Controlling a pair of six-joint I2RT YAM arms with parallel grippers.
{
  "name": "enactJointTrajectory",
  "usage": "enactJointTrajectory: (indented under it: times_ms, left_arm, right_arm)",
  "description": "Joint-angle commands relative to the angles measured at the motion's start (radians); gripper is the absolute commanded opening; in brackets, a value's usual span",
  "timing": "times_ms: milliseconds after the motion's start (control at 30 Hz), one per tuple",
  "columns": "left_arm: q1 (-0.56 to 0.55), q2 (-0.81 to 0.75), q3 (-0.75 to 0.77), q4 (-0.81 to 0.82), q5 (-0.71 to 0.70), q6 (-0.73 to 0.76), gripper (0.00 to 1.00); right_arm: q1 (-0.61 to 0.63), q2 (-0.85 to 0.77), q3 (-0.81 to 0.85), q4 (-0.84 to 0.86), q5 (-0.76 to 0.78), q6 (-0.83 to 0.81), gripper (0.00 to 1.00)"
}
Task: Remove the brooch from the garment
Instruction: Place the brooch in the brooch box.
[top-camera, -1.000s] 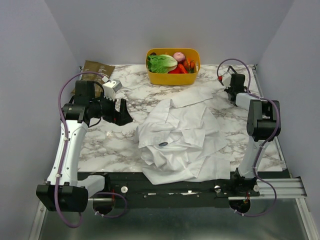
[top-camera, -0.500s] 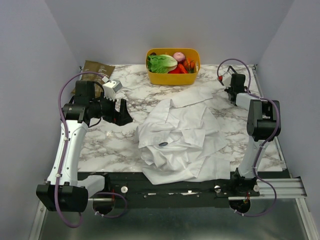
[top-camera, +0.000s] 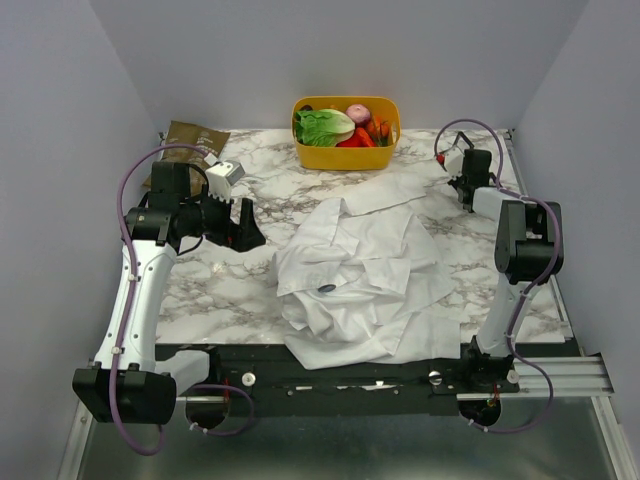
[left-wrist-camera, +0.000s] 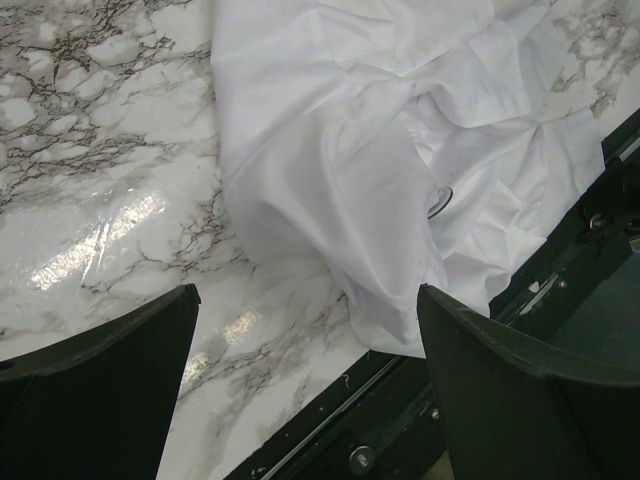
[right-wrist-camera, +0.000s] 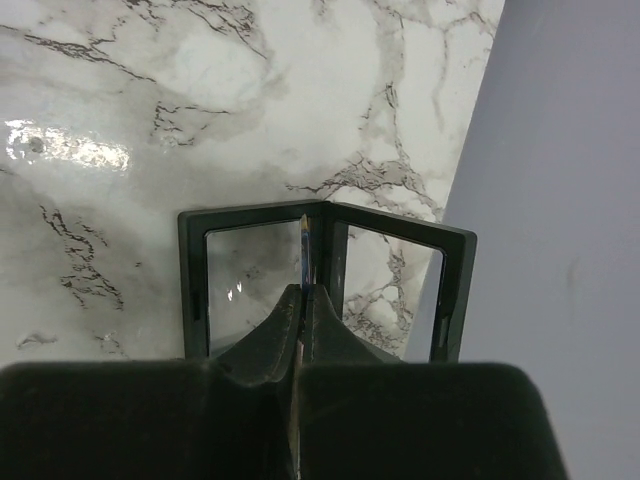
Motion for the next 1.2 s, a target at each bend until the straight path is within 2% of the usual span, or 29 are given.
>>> enactJointTrajectory:
  times_ms: [0,900,1167]
  left_arm:
    - [-0.003,-0.010,-0.005,0.016,0.004,0.003,0.99]
    - [-0.003,-0.037,-0.025,0.030,0.001,0.000,0.99]
    - [-0.003,-0.036,-0.027,0.030,0.002,0.003,0.99]
  right_arm:
    - [-0.006,-0.042,-0.010,-0.032,-0.033,0.022,0.05]
    - [-0.006,-0.053,-0.008,-0.038,0.011,0.016,0.04]
    - [-0.006,-0.031,0.013,-0.102,0.002,0.012,0.08]
